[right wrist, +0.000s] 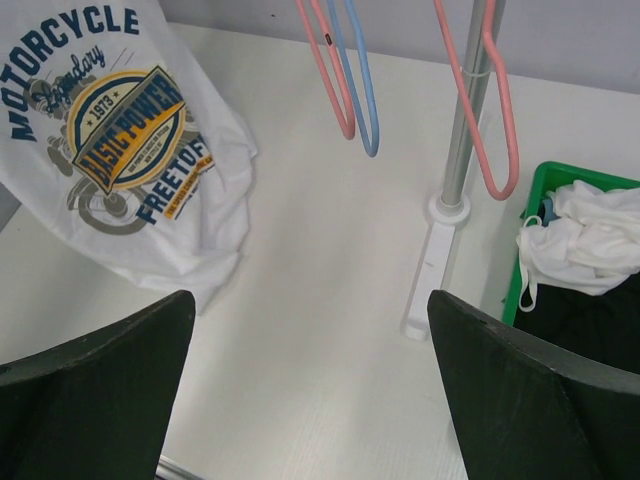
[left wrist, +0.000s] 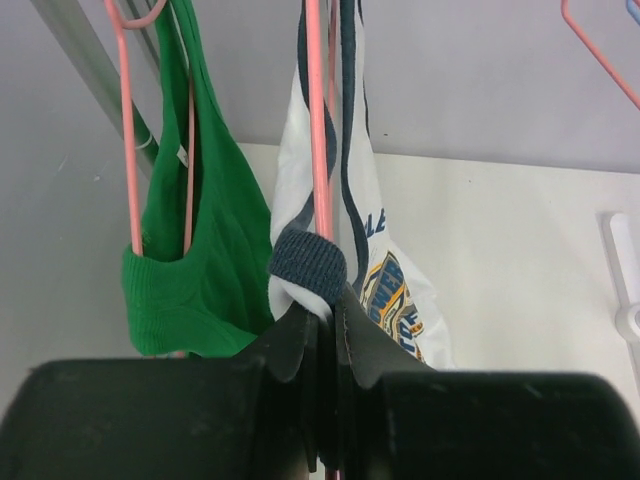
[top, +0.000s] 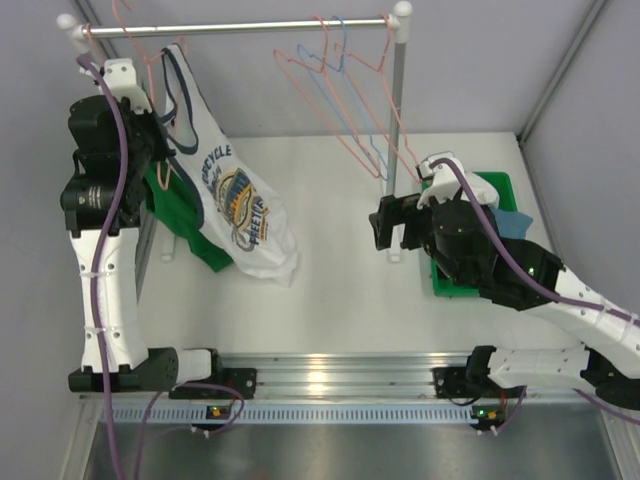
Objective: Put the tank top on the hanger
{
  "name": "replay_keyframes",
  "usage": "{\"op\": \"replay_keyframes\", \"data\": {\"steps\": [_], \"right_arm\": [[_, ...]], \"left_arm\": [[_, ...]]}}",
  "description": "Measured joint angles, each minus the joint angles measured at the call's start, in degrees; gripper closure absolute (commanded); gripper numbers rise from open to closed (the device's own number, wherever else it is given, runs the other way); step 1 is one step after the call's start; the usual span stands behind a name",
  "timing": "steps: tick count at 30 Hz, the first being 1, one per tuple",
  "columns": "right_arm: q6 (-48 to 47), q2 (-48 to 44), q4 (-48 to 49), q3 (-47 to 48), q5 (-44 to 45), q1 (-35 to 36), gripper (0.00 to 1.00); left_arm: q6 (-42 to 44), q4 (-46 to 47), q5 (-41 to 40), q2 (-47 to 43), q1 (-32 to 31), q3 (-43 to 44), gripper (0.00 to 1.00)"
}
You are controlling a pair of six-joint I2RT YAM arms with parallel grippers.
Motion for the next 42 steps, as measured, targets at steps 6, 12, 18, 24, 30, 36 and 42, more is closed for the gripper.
{"op": "replay_keyframes", "data": {"steps": [6,12,18,24,30,36,42], "right_arm": [[0.0,0.0,0.0,0.1,-0.2,0.0,0.0],[0.1,0.0,-0.1,0.1,-0.3,0.0,0.0],[0.1,0.0,-0.4,0.1,-0.3,0.0,0.0],[0.2,0.0,-0.4,0.0,-0.4,0.0,0.0],[0.2,0.0,-0.4,0.0,-0.4,0.0,0.0],[0.2,0.0,-0.4,0.0,-0.4,-0.1,0.0],[0.3,0.0,-0.4,0.0,-0.5,-0.1,0.0]], "left_arm": [[-0.2,1.8,5.1,2.0,4.9,-0.4,1.0],[-0.3,3.5,8.2,2.4,6.4,-3.2,1.0],[-0.2,6.6,9.1,2.3,7.1,-10.0,1.0],[-0.1,8.8,8.9,1.6,7.2,-11.7,1.0],[-0.2,8.8,8.4,1.1,7.2,-12.1,0.86],[-0.7,8.9,7.6,0.3,7.3,-12.2,0.65],[-1.6,8.8,6.4,-1.3,7.3,-12.1,0.56]]}}
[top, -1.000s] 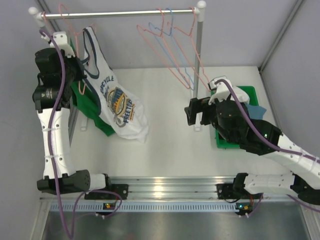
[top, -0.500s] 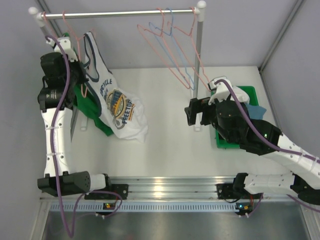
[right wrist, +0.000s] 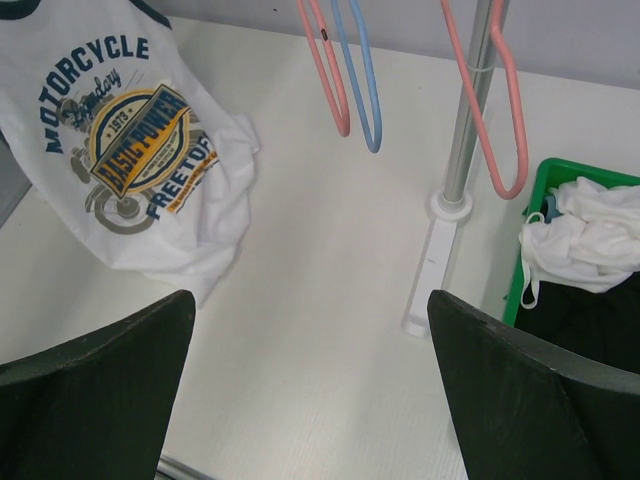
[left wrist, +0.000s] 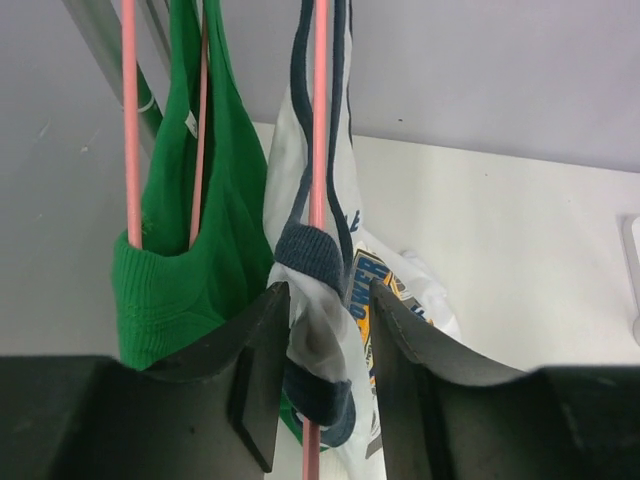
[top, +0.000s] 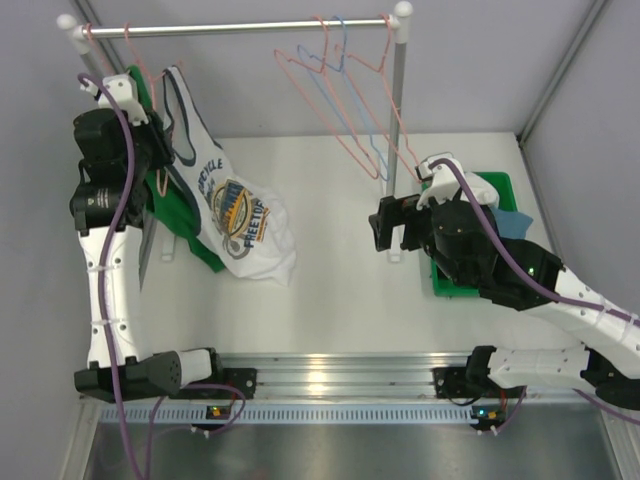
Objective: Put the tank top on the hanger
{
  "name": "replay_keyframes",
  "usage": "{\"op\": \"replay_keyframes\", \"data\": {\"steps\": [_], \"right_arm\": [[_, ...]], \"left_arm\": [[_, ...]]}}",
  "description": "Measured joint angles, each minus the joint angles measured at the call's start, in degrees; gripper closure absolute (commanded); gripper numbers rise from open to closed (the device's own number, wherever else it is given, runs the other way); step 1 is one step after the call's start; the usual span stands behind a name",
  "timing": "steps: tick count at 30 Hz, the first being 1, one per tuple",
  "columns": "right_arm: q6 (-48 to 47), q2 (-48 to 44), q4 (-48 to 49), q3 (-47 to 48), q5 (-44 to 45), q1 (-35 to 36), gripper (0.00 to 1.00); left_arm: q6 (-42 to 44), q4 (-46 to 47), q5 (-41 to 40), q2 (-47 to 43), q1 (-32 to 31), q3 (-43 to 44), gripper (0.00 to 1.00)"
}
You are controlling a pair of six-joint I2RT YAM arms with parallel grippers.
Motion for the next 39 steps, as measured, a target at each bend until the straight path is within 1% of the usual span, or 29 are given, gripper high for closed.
{"op": "replay_keyframes", "data": {"steps": [7,14,18,22,24,26,28,30,32,34,39], "right_arm": [[0.0,0.1,0.0,0.0,-0.4,0.0,0.0],[0.0,1.1,0.0,0.0,-0.8,-0.4,0.0],[0.3,1.2,0.2,-0.2,-1.0,-0.5,0.0],[0.8,1.0,0.4,-2.1,-1.0,-0.7,0.0],[1.2,1.0,0.5,-3.1,-1.0,-0.8,0.0],[1.8,0.9,0.5,-4.2,-1.0,-1.0,0.0],[2.4,0.3,0.4,-5.5,-1.0,-1.2,0.0],[3.1,-0.4,0.4,-6.9,-0.9,-1.4,0.0],[4.0,-1.1,0.4,-8.0,-0.9,-1.6,0.0],[4.9,-1.9,0.4,-9.2,-0.8,-1.8,0.0],[7.5,-5.2,0.7,-14.1,-0.6,-1.9,0.0]], "left_arm": [[-0.5,-0.3,-0.8,-1.0,0.0,1.2,0.52],[-1.9,-1.3,0.5,-3.8,0.0,3.2,0.52],[-4.2,-1.2,5.7,-6.1,0.1,3.6,0.54],[-8.7,0.3,13.6,-7.9,0.0,3.1,0.57],[-12.0,3.1,18.1,-9.1,0.0,0.7,0.58],[-14.9,5.6,20.9,-10.2,-0.8,-2.4,0.59],[-16.9,6.9,20.9,-10.7,-4.3,-5.3,0.59],[-17.6,7.5,19.4,-10.3,-11.5,-7.6,0.6],[-17.6,8.1,16.0,-9.6,-19.7,-9.8,0.6],[-17.8,9.4,13.8,-9.4,-26.3,-13.6,0.6],[-20.0,12.5,8.3,-10.8,-34.5,-27.0,0.63]]}}
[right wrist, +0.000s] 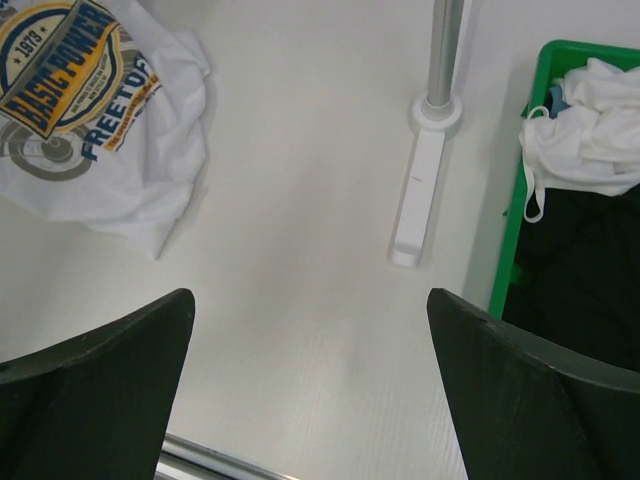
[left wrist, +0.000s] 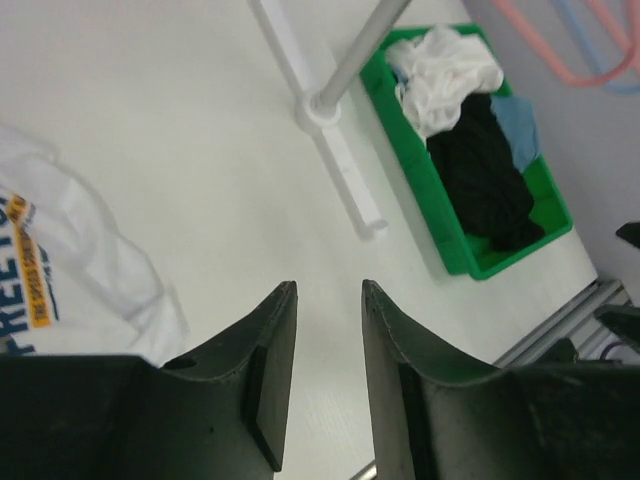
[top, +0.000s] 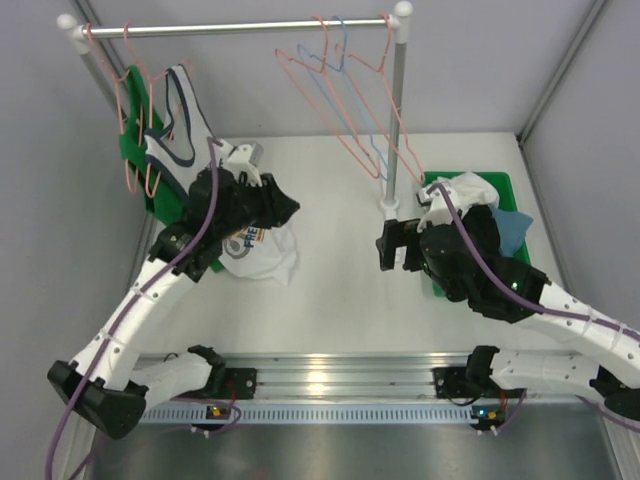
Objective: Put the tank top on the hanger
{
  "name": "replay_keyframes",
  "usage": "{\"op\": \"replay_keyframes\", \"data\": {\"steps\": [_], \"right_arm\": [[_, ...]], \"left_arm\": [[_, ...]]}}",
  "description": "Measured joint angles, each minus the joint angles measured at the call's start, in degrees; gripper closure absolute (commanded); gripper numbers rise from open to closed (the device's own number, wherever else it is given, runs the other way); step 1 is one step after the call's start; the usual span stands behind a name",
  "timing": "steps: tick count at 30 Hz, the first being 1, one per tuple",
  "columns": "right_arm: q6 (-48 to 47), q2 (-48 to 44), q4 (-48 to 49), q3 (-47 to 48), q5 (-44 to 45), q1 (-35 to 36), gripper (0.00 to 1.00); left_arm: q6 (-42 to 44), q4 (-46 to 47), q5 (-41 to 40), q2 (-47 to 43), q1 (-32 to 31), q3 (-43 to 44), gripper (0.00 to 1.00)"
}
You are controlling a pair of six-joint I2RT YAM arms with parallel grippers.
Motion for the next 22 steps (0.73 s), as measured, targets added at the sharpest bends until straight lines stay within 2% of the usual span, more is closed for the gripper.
{"op": "replay_keyframes", "data": {"steps": [5,9,15,22], "right_arm": [[3.0,-3.1,-0.2,-6.4,0.1,-0.2,0.0],[6.1,-5.2,-0.4,-11.5,0.2,-0.2,0.0],[11.1,-5.4,-2.0,-14.4,1.2,-0.3,0.0],[14.5,-2.6,-4.5,-14.4,2.9,-0.3,0.0]], "left_arm": [[-2.9,3.7,-7.1,-2.7,-10.6,-14.7,0.63],[-5.4,5.8,-12.2,-6.0,-16.9,-22.9,0.63],[-6.7,8.4,-19.3,-6.8,-23.3,-25.2,0.62],[-5.7,9.4,-22.3,-6.6,-23.7,-25.1,0.62]]}}
